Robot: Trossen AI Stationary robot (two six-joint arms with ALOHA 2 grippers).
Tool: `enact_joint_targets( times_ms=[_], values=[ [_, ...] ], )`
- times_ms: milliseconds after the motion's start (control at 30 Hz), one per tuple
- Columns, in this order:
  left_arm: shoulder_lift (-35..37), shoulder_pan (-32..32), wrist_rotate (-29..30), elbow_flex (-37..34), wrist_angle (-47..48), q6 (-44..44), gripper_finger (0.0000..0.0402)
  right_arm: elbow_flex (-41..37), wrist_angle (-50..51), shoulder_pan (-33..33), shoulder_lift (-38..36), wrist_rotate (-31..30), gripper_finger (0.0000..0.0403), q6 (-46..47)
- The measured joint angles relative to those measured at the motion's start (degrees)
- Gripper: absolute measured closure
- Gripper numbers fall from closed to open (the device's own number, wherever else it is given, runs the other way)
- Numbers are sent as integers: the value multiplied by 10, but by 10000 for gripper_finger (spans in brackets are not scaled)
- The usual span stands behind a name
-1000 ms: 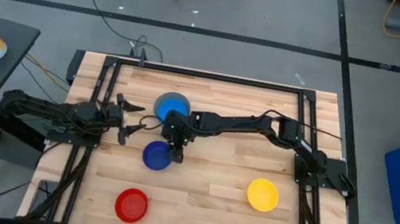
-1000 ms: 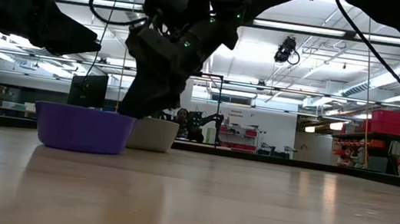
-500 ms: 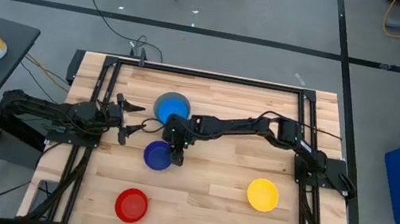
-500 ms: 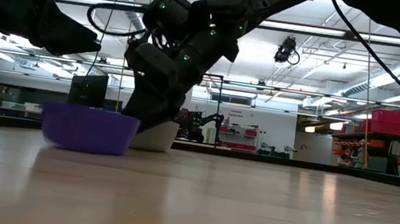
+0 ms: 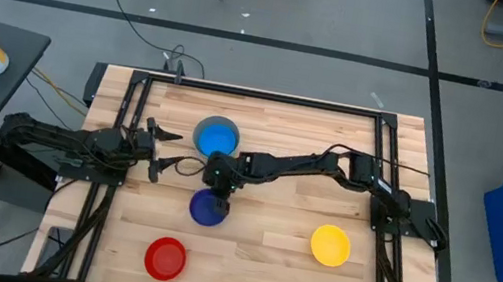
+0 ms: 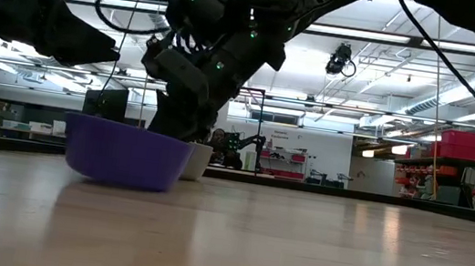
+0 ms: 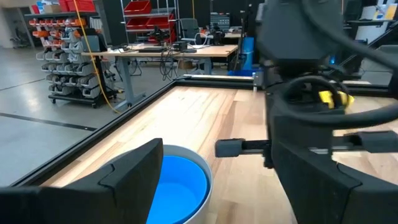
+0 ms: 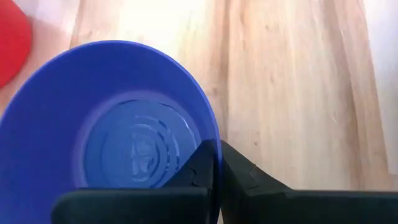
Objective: Nest bowls inside each other
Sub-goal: Stack the blue bowl on the light blue bowl
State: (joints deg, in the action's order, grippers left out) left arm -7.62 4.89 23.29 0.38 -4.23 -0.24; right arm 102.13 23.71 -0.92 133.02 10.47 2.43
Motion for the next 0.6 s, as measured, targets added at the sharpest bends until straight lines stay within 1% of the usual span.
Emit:
enact_joint_targets(
  times_ms=[167,300,467,600],
  values=[
    [0,0,1,0,0,2,95,0,-8,-23,-23,-84,398,-30],
    [0,0,1,0,0,2,95,3,10,-16,-60,-147,399,-48],
    [0,0,0,0,0,2,95,3,28,21,-105,-219,401,-78],
    [0,0,1,0,0,2,95,5,21,79,-117,-219,401,-78]
  ],
)
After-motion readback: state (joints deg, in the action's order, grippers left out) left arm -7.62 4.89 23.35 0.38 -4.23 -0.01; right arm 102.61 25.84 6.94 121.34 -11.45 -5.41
